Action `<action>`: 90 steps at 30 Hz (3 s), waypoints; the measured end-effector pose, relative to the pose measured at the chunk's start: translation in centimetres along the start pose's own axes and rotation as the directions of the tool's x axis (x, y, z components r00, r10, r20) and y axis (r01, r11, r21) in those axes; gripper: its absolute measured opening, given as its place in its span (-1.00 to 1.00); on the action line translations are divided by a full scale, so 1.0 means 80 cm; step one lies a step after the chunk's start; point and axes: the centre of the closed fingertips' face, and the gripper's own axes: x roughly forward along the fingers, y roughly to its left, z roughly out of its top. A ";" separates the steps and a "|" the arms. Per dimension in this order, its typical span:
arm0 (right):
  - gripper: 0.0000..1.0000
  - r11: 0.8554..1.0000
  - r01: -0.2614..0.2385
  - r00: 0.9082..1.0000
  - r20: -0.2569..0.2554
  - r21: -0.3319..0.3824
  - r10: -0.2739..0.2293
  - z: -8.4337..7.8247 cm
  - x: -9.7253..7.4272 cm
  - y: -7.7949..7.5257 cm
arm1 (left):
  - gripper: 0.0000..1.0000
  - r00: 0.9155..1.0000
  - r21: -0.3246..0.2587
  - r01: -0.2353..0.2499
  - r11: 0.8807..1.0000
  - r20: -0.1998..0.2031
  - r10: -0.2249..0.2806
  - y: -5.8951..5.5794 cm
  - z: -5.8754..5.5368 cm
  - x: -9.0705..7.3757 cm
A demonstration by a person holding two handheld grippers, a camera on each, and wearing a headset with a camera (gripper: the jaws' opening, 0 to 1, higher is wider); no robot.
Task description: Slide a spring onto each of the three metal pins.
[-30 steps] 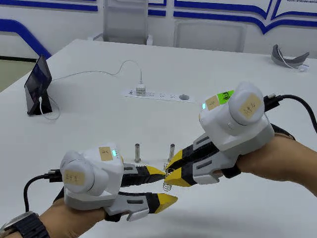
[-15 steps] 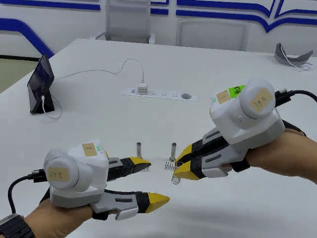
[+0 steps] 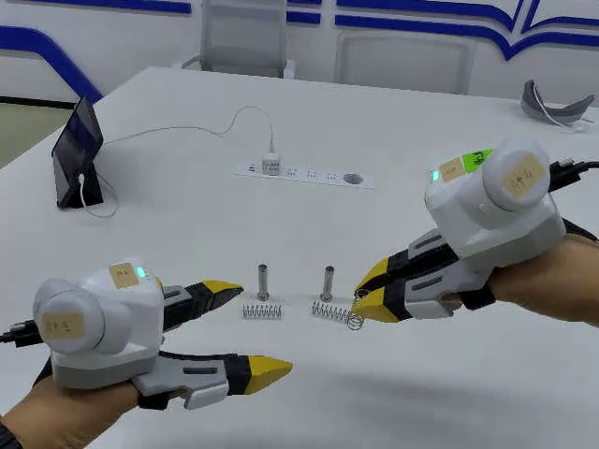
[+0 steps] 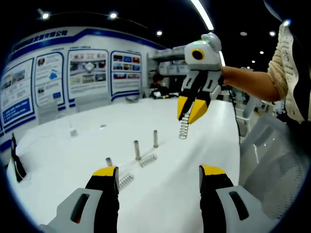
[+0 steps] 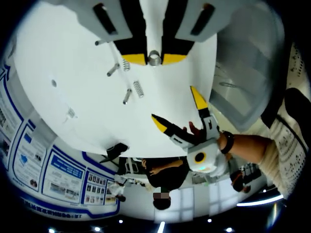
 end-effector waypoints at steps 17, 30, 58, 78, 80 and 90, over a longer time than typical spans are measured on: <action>-0.76 0.994 0.102 0.995 -0.026 0.040 -0.101 -0.021 -0.022 -0.055 | 0.36 0.998 -0.041 -0.061 0.997 0.001 0.061 0.022 -0.011 -0.022; -0.76 0.966 0.233 0.973 -0.026 0.111 -0.231 -0.039 -0.022 -0.116 | 0.35 0.998 -0.056 -0.065 0.996 -0.007 0.064 0.022 -0.015 -0.018; -0.76 0.943 0.249 0.969 -0.065 0.221 -0.240 -0.074 0.014 -0.144 | 0.31 0.997 -0.080 -0.074 0.994 -0.021 0.072 0.022 -0.026 -0.020; -0.76 0.929 0.263 0.964 -0.102 0.260 -0.244 -0.101 0.042 -0.145 | 0.30 0.998 -0.086 -0.061 0.994 -0.024 0.059 0.020 -0.029 -0.016; -0.76 0.929 0.263 0.964 -0.107 0.262 -0.243 -0.102 0.044 -0.145 | 0.30 0.998 -0.087 -0.061 0.994 -0.025 0.059 0.020 -0.030 -0.017; -0.75 0.926 0.259 0.964 -0.127 0.276 -0.232 -0.112 0.057 -0.141 | 0.29 0.998 -0.090 -0.066 0.994 -0.027 0.064 0.021 -0.031 -0.019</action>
